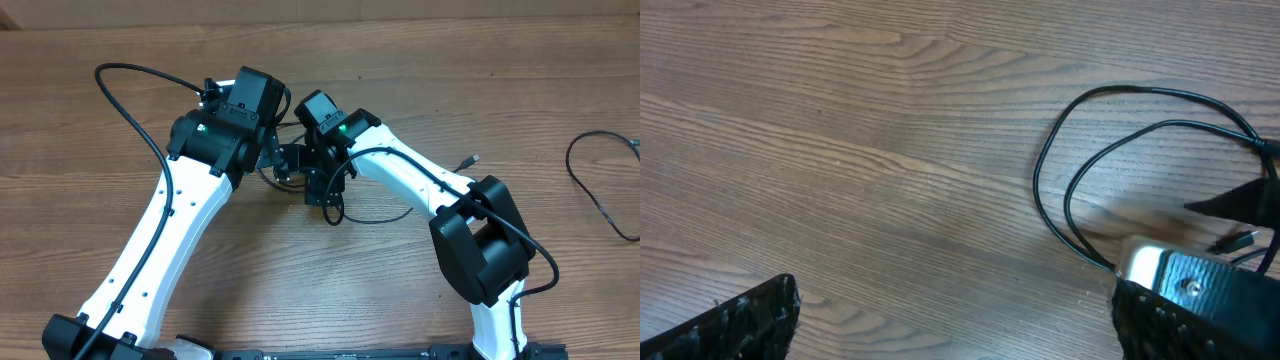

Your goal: Untangle cables

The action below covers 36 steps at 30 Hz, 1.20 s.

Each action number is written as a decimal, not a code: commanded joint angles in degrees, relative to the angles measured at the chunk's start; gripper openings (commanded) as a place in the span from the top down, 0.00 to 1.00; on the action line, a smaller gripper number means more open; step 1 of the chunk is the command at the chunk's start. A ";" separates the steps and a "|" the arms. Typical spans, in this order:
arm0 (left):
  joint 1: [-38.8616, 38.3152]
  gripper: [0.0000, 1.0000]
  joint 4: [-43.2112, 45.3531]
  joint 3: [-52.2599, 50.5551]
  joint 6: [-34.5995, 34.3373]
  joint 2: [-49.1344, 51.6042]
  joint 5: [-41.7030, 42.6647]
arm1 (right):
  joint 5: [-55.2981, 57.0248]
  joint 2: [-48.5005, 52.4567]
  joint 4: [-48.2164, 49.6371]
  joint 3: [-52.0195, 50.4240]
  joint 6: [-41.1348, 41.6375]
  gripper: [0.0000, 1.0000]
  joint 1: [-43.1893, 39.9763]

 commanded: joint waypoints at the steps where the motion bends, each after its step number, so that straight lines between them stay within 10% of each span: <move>1: 0.24 0.01 0.22 -0.31 1.07 -1.38 -1.14 | -4.17 0.48 0.79 -0.24 -2.73 0.00 -0.26; 15: 0.24 0.00 0.22 -0.31 1.07 -1.38 -1.14 | -6.54 9.68 0.59 -0.24 -2.47 0.09 -0.24; 24: 0.26 0.00 0.22 -0.31 1.07 -1.38 -1.14 | -8.20 10.71 -2.45 -0.24 -2.23 0.95 -0.26; 36: 0.24 0.00 0.22 -0.31 1.07 -1.38 -1.14 | -6.05 10.43 -6.10 2.49 9.33 0.96 -2.62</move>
